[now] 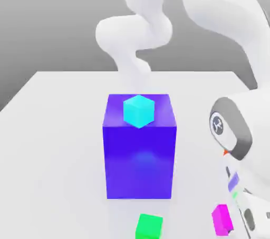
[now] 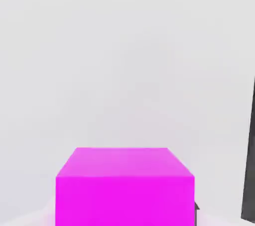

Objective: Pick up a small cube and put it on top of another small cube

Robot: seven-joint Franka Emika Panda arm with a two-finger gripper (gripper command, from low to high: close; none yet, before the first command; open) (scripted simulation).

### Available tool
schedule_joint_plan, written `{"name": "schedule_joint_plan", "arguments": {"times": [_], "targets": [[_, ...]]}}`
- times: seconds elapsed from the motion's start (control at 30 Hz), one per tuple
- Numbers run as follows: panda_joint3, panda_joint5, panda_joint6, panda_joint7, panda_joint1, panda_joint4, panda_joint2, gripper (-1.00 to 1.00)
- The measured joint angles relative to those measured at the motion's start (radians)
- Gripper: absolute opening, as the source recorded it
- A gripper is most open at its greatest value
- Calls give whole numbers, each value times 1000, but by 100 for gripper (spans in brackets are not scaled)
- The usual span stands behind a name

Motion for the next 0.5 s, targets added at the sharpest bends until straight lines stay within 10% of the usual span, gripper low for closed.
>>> {"name": "schedule_joint_plan", "arguments": {"times": [0.5], "targets": [[-27, 21, -225, -148, -104, 119, 107, -100]]}}
